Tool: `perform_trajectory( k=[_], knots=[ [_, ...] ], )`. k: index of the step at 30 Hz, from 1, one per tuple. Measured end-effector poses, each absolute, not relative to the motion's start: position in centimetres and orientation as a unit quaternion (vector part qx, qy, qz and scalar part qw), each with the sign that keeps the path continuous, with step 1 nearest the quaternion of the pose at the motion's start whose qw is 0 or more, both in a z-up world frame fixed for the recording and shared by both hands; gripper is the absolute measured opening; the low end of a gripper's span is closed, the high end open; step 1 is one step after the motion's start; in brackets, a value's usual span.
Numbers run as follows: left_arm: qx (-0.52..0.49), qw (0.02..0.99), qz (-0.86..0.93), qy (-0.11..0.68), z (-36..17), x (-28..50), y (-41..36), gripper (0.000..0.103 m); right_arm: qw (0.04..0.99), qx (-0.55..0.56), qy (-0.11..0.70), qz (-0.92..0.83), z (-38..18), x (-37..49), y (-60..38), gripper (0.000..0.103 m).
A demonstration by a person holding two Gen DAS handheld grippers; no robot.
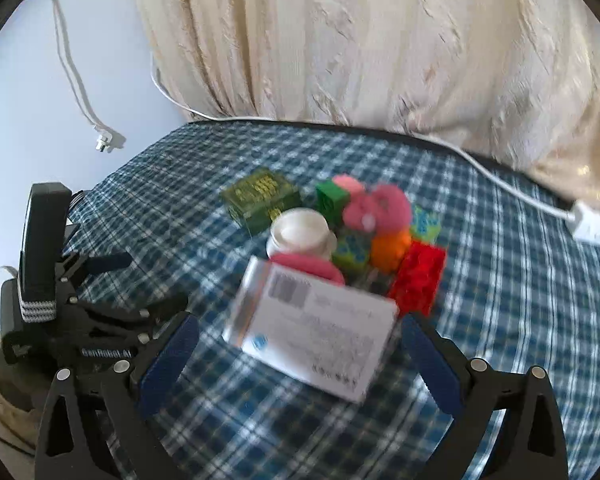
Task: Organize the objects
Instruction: 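Grasp the white medicine box with the right gripper and lift it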
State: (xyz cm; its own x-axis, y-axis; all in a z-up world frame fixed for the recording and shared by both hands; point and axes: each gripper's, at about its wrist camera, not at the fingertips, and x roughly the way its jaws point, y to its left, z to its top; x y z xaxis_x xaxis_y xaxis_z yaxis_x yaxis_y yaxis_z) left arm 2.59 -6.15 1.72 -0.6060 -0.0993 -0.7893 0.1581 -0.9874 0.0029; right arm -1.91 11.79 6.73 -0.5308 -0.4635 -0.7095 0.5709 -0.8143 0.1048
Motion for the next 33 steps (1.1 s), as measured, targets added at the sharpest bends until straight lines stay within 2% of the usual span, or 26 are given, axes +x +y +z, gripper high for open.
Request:
perform_trajectory(
  k=[6, 17, 33],
  knots=[
    [0.435, 0.077, -0.897, 0.037, 1.7, 2.7, -6.6, 0.103, 0.325, 0.372, 0.124, -0.861, 6.8, -2.9, 8.7, 0.103],
    [0.437, 0.089, -0.894, 0.045, 1.6, 2.6, -6.9, 0.103, 0.368, 0.422, 0.158, -0.814, 3.6, -3.2, 9.6, 0.102],
    [0.443, 0.089, -0.891, 0.045, 1.2, 2.3, -6.7, 0.103, 0.347, 0.432, 0.195, -0.809, 1.8, 2.3, 12.5, 0.101]
  ],
)
